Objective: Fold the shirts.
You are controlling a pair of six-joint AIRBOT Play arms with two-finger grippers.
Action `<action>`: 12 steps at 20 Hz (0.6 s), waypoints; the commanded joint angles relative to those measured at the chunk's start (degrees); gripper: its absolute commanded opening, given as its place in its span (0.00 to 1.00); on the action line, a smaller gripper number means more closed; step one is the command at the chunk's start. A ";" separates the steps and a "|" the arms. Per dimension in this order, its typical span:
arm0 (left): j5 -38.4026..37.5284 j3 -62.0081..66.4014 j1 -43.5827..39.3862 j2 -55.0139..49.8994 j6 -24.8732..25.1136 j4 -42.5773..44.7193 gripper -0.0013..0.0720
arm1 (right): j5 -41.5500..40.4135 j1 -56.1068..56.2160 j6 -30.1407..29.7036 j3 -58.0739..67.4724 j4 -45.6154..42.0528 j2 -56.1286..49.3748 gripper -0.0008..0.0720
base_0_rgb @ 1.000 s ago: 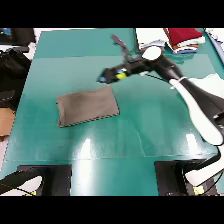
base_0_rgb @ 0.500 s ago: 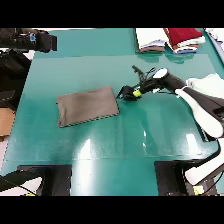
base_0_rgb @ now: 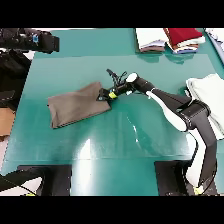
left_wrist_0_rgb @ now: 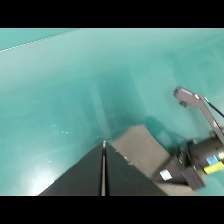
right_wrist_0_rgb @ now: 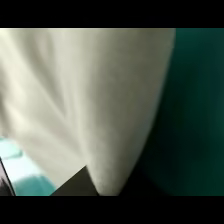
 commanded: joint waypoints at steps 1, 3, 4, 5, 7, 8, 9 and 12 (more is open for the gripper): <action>-0.26 -0.02 -2.05 0.00 0.00 -1.38 0.05 | -0.76 -3.28 -0.17 5.77 -4.02 3.06 0.04; -0.13 -0.02 -5.60 -0.07 0.09 -1.20 0.05 | 1.51 -9.44 2.67 5.88 -10.84 8.72 0.04; 0.02 -0.02 -6.97 -0.07 0.09 -1.03 0.05 | 3.45 -12.94 3.78 5.51 -14.27 11.76 0.04; 0.33 -0.02 -8.15 -0.07 0.07 -1.01 0.05 | 5.38 -17.07 4.87 4.74 -18.25 15.10 0.04; 1.40 -0.02 -9.66 -0.07 0.00 -1.03 0.05 | 8.98 -25.59 6.03 2.82 -25.03 21.55 0.04; 1.79 0.00 -9.64 -0.07 0.00 -1.49 0.05 | 10.16 -30.21 6.08 1.73 -28.00 24.65 0.04; 1.86 0.00 -9.64 -0.07 -0.02 -1.95 0.05 | 10.75 -34.58 6.12 0.59 -29.92 27.34 0.04; 2.16 -0.02 -9.64 -0.07 -0.52 -2.16 0.05 | 10.69 -48.30 6.12 -2.86 -30.40 33.48 0.04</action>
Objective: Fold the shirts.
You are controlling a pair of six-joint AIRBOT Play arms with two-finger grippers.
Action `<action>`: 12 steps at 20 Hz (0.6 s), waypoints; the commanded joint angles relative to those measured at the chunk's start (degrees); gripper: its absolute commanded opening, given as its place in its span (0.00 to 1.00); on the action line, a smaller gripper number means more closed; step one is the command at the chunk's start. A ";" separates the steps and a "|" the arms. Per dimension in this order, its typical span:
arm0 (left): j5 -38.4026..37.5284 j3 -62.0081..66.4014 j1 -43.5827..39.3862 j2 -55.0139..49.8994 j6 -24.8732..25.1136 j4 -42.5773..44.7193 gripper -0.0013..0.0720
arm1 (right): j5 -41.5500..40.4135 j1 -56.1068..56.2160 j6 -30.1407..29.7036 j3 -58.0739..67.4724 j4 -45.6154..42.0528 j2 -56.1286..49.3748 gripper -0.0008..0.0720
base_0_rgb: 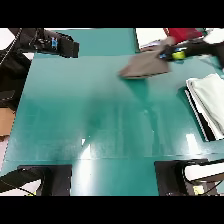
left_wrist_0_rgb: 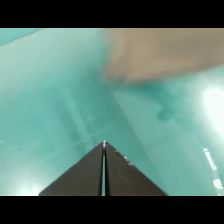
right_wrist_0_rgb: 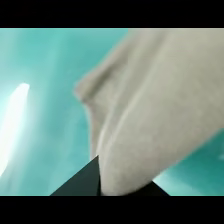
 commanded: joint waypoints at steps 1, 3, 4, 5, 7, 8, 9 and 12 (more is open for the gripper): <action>0.81 0.00 -0.50 -0.04 -0.59 -0.66 0.05 | 1.31 -16.44 0.63 -3.26 -4.48 7.37 0.04; 1.22 -0.02 -0.50 -0.04 -2.10 -0.85 0.05 | 1.03 -23.63 0.52 -3.23 -4.26 7.69 0.04; 1.44 -0.02 -0.50 -0.04 -2.12 -1.18 0.05 | 0.76 -26.27 0.50 -3.21 -3.52 7.43 0.04; 1.64 -0.02 -0.50 -0.04 -2.12 -1.75 0.05 | 0.59 -28.48 0.48 -3.21 -2.60 7.17 0.04; 1.73 -0.02 -0.50 -0.04 -2.12 -2.29 0.05 | 0.20 -30.62 0.44 -3.21 0.13 6.95 0.04; 1.70 -0.02 -0.50 -0.04 -2.12 -2.34 0.05 | -0.39 -31.01 -0.09 -2.95 1.42 7.06 0.04; 1.70 -0.02 -0.50 -0.04 -2.12 -2.36 0.05 | -0.55 -31.01 -0.68 -1.70 2.27 7.04 0.04; 1.62 -0.02 -0.50 -0.04 -2.10 -2.40 0.05 | -0.28 -29.51 -0.68 5.95 2.43 7.04 0.04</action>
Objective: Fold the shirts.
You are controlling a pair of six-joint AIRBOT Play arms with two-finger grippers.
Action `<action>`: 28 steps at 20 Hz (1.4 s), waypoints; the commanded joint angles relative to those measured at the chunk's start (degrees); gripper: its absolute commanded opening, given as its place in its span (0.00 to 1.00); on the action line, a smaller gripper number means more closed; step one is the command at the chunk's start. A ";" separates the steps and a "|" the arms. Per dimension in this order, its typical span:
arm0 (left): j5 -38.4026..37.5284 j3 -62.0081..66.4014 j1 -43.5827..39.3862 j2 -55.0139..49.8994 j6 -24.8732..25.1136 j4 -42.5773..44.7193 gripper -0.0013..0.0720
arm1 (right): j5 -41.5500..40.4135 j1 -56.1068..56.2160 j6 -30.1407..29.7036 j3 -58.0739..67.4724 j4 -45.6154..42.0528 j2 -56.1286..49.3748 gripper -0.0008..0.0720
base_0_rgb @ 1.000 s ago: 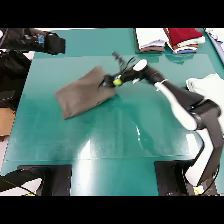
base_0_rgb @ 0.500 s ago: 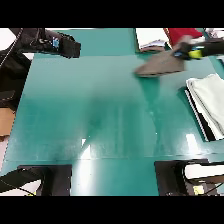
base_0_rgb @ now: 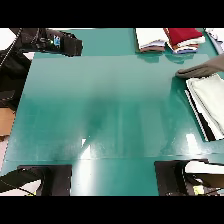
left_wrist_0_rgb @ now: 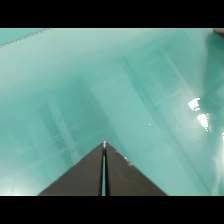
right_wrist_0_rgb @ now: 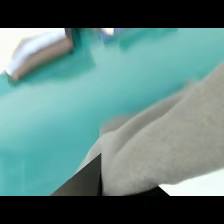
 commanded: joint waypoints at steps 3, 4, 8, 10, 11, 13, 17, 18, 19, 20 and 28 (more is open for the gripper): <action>-0.07 -0.02 -0.02 -0.02 0.00 -0.28 0.05 | 1.33 0.42 -0.44 12.83 0.85 0.13 0.04; -0.13 -0.02 -0.02 -0.02 0.09 -0.26 0.05 | 2.62 0.39 -0.44 14.99 0.72 0.13 0.04; -0.98 -0.02 -0.02 -0.02 0.13 -0.24 0.05 | 10.21 -2.71 -0.44 17.94 -0.39 0.52 0.04; -1.60 -0.02 -0.02 -0.02 0.17 -0.24 0.05 | 12.41 -4.00 -0.46 14.99 -6.01 2.45 0.04; -1.88 -0.02 -0.02 -0.02 0.26 -0.24 0.05 | 12.39 -4.87 -0.46 11.89 -8.17 4.26 0.04; -2.23 -0.02 -0.02 -0.02 0.57 -0.24 0.05 | 12.24 -7.10 -2.47 3.52 -10.69 8.70 0.04; -2.21 -0.02 -0.02 -0.02 0.59 -0.24 0.05 | 12.87 -13.60 -4.46 -15.58 -14.97 18.67 0.04; -2.19 -0.02 -0.02 -0.02 0.59 -0.24 0.05 | 13.18 -15.15 -4.46 -19.91 -17.03 20.96 0.04; -2.19 -0.02 -0.02 -0.02 0.63 -0.22 0.05 | 13.44 -16.65 -4.46 -24.00 -19.50 23.15 0.04; -2.21 -0.02 -0.02 -0.02 0.90 -0.22 0.05 | 13.44 -18.27 -4.46 -28.02 -22.67 25.29 0.04; -2.05 -0.02 -0.02 -0.02 2.01 -0.28 0.05 | 10.51 -25.94 -0.39 -29.86 -23.39 30.23 0.88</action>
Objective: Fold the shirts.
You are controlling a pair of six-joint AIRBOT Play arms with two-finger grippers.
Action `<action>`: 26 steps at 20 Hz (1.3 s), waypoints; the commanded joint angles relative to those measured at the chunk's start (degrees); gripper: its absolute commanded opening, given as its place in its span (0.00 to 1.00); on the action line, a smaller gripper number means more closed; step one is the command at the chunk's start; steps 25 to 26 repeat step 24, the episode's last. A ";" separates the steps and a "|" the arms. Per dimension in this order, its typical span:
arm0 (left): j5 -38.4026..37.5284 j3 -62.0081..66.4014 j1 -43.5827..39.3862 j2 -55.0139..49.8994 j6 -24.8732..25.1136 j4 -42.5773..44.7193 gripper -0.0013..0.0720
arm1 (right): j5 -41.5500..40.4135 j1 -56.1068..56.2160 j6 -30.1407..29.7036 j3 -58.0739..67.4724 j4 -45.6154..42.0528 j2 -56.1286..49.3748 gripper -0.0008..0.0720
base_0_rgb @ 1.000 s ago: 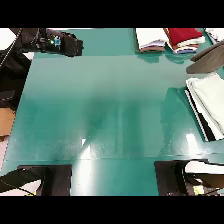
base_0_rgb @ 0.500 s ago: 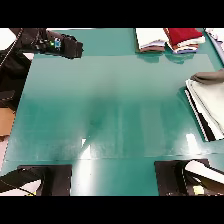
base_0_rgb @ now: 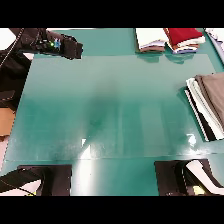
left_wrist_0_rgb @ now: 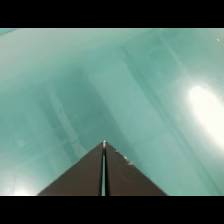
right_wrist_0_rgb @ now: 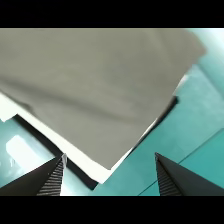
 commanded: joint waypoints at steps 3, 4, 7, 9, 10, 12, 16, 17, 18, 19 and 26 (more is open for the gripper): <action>0.59 -0.02 -0.02 -0.02 0.20 -0.15 0.05 | -6.10 8.55 1.77 8.17 15.74 1.03 0.88; 0.81 -0.02 -0.02 -0.02 0.20 -0.13 0.05 | -7.08 13.66 1.77 9.79 17.97 1.03 0.88; 0.81 -0.02 -0.02 -0.02 0.22 0.11 0.05 | -10.49 32.65 1.77 12.83 18.80 1.03 0.88; 0.87 0.00 -0.02 -0.02 0.20 0.07 0.05 | -13.68 43.98 1.77 12.90 18.78 1.01 0.83; 0.87 0.00 -0.02 -0.02 0.20 0.07 0.05 | -14.49 48.70 1.75 12.90 18.80 0.74 0.69; 0.87 0.00 -0.02 -0.02 0.20 0.07 0.05 | -15.26 56.96 1.70 12.90 18.80 -0.37 0.39; 0.87 0.00 -0.02 -0.02 0.20 0.07 0.05 | -15.26 66.71 1.22 12.90 18.80 -3.39 0.04; 0.87 0.00 -0.02 -0.02 0.20 0.07 0.05 | -15.26 67.91 1.22 12.90 18.84 -4.04 0.04; 0.87 0.00 -0.02 -0.02 0.20 0.07 0.05 | -15.23 68.67 1.22 12.90 18.84 -4.55 0.04; 0.87 0.00 -0.02 -0.02 0.20 0.07 0.05 | -15.23 69.11 1.22 12.90 18.86 -4.85 0.04; 0.87 0.00 -0.02 -0.02 0.20 0.07 0.05 | -15.23 69.35 1.22 12.90 18.91 -5.05 0.04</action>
